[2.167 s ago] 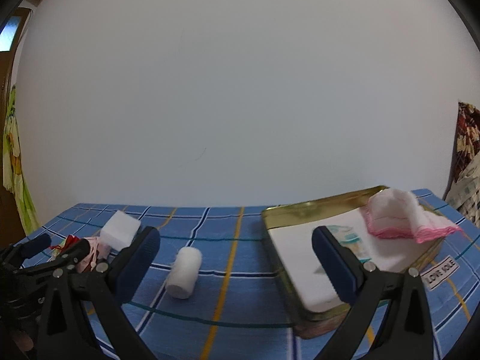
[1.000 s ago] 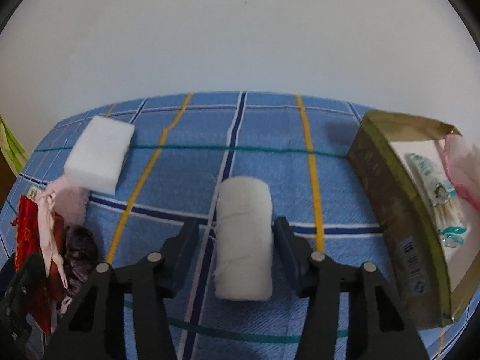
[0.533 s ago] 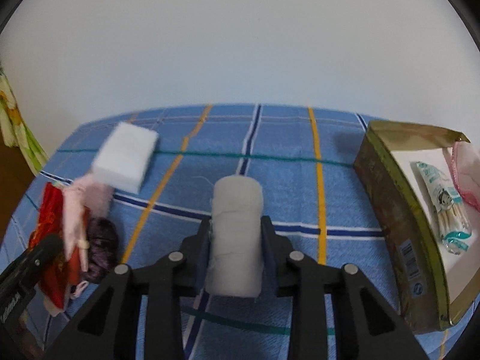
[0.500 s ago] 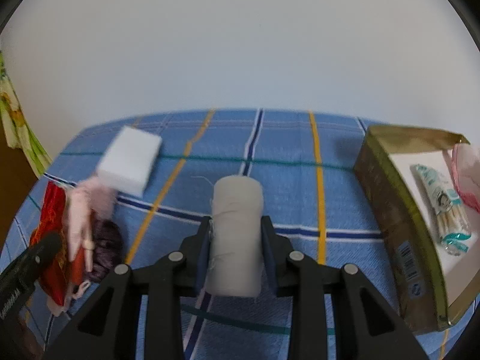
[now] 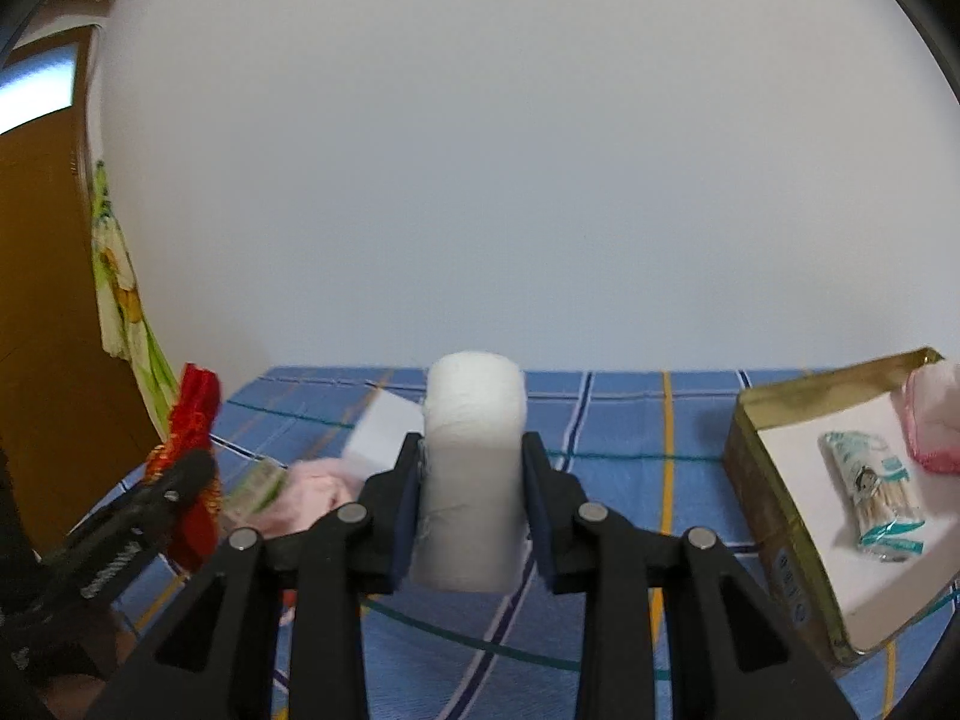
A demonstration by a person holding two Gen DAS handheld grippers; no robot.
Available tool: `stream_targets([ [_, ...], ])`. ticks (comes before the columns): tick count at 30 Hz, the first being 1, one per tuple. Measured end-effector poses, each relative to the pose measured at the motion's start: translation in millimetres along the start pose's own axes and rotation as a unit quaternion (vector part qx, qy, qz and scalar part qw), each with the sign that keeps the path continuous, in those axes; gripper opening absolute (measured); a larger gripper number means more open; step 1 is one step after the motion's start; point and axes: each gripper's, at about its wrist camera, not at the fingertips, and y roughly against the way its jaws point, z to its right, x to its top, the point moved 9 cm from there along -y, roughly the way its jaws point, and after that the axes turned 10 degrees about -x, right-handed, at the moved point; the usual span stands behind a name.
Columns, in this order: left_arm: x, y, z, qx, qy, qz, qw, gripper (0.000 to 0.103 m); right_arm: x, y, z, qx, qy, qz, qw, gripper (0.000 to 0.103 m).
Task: Organize soft objects
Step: 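Grasp and lift the red drawstring pouch with the left tool while the right tool lifts the roll, then carry the pouch with the left tool into the tin and release it while the right tool carries the roll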
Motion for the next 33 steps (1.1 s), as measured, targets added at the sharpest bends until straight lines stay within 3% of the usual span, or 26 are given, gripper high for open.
stream_targets([
  [14,-5.5,-1.4,17.8,0.024,-0.064,0.005,0.9976,0.049,4.6,27.0,3.0,-0.036,0.021,0.047,0.998,0.032],
  [33,-22.9,-4.3,73.7,-0.009,-0.101,-0.010,0.9948,0.049,-5.2,57.7,51.0,-0.068,0.029,0.054,0.996,0.032],
])
